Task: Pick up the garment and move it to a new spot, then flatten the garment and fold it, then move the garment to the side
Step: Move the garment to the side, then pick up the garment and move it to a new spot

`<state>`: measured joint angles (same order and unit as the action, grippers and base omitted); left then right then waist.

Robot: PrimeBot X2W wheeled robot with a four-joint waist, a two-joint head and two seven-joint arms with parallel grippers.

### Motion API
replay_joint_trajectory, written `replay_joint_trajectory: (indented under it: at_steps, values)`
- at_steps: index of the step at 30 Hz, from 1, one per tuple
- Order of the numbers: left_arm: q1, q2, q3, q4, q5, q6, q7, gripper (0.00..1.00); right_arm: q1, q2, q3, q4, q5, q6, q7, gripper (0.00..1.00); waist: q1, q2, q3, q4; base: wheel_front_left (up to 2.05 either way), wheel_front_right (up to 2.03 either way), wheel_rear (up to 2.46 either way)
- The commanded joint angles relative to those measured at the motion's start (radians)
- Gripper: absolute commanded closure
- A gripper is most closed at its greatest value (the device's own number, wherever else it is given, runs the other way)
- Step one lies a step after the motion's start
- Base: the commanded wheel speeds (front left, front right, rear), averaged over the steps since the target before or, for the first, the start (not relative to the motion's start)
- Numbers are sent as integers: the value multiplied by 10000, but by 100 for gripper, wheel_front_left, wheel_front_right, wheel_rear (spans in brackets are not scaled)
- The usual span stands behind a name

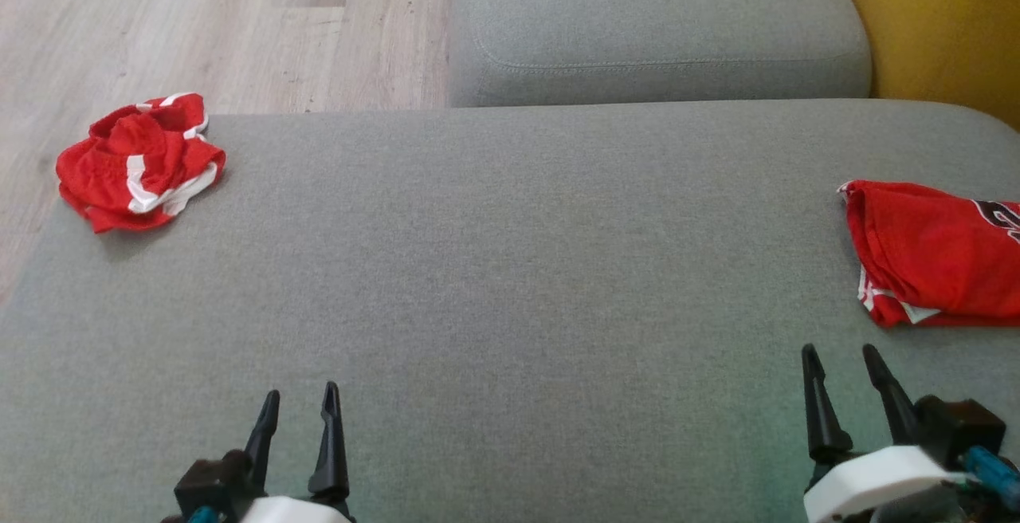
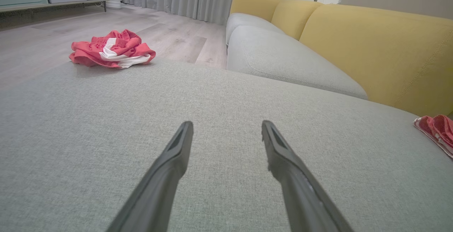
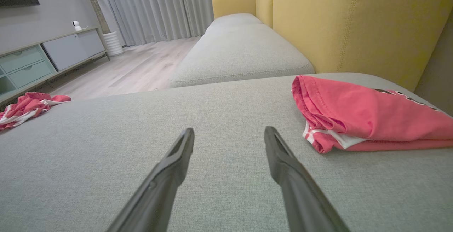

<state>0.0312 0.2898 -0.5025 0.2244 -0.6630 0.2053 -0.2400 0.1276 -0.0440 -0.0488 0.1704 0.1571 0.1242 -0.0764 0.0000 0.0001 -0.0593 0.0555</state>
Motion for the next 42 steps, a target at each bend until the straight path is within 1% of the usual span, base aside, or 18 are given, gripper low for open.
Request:
replay_joint_trajectory:
  at_steps: [1, 25, 30, 34, 42]
  values:
    - [-325, 15, 319, -206, -5, -35, -131, 0, -209, -63, 261, -365, 6, 65, -138, 0, 0, -1, -6, -7, 0, 0, 0]
    - [-450, -4, 257, -233, 29, -48, -163, 0, -241, -63, 468, 201, -7, 65, -567, 0, 0, -1, -51, 91, 0, 0, 0]
    - [-485, 18, 261, -247, 23, -34, -155, 0, -224, -63, 431, 219, 4, 65, -592, 0, 0, -1, -66, 231, 0, 0, 0]
    - [-582, 55, 301, -296, 30, 7, -128, 0, -200, -62, 423, 141, 31, 65, -610, 0, 0, -1, -57, 777, 0, 0, 0]
    - [-719, 325, 500, -528, 95, 141, -97, 0, -304, -62, 528, 82, 238, 65, -756, 0, 0, -1, 117, 2876, 0, 0, 0]
